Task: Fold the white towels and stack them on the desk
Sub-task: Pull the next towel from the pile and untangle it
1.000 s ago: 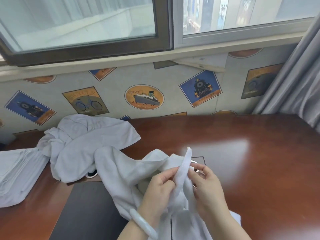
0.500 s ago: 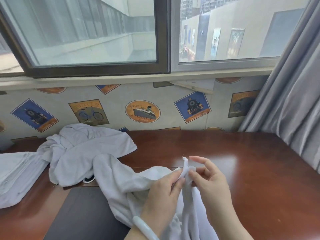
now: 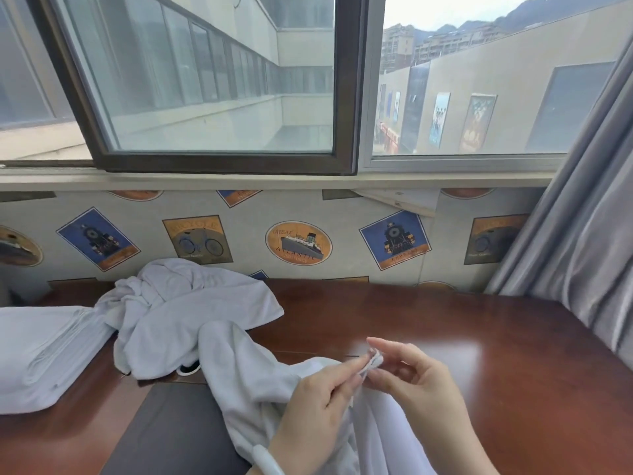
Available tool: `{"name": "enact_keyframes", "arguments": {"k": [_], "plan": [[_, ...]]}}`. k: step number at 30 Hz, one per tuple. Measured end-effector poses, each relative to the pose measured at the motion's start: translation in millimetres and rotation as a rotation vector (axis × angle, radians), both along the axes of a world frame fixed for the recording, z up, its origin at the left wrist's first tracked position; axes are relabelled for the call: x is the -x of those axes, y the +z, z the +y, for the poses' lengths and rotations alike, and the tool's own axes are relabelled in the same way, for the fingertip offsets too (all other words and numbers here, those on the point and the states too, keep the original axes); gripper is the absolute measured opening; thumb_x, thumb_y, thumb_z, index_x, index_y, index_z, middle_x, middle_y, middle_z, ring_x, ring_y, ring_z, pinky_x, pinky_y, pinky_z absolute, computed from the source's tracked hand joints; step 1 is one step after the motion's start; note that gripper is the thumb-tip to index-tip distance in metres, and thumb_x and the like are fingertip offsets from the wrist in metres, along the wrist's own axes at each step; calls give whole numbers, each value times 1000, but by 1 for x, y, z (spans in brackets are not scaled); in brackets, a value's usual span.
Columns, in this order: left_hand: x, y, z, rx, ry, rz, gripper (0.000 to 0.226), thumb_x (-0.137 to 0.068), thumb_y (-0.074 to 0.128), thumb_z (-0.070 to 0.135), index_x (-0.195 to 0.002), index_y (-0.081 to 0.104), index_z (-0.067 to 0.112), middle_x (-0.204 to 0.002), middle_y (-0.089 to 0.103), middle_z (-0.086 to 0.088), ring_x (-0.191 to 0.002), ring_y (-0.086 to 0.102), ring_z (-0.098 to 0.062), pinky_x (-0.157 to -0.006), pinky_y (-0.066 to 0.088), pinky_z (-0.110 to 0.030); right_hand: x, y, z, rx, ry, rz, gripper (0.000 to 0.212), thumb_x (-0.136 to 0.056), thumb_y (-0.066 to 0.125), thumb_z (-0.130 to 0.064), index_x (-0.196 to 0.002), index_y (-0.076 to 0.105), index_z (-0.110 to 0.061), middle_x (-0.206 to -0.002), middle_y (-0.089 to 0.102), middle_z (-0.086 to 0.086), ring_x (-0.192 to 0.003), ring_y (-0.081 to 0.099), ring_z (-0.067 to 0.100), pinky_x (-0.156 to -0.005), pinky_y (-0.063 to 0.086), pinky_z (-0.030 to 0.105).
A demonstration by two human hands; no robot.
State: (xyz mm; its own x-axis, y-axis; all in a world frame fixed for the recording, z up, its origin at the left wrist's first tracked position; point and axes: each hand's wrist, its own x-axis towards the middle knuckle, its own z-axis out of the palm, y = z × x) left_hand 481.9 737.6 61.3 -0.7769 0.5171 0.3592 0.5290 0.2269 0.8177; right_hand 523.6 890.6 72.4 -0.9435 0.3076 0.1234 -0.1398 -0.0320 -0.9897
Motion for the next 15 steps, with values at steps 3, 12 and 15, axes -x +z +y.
{"name": "enact_keyframes", "arguments": {"k": [3,12,15], "plan": [[11,-5,-1,18,66,103,37,-98,50,31,-127,57,53,-84,49,17,-80,55,-5,-76,42,-12,5,11,1,-10,-9,0,26,-76,72,15,-82,77,-10,-76,65,25,-76,69,44,-66,59,28],[29,-16,7,241,339,475,36,-76,52,0,-94,54,31,-98,50,13,-85,47,-5,-70,41,-13,55,75,14,-371,-131,111,20,-81,73,5,-84,73,-15,-71,70,7,-66,72,21,-65,56,19],[36,-20,16,197,329,327,29,-79,52,7,-92,62,31,-87,46,20,-84,43,-7,-75,34,-10,76,102,21,-389,-169,174,15,-84,72,1,-88,72,-13,-73,71,4,-65,72,16,-66,57,20]]}}
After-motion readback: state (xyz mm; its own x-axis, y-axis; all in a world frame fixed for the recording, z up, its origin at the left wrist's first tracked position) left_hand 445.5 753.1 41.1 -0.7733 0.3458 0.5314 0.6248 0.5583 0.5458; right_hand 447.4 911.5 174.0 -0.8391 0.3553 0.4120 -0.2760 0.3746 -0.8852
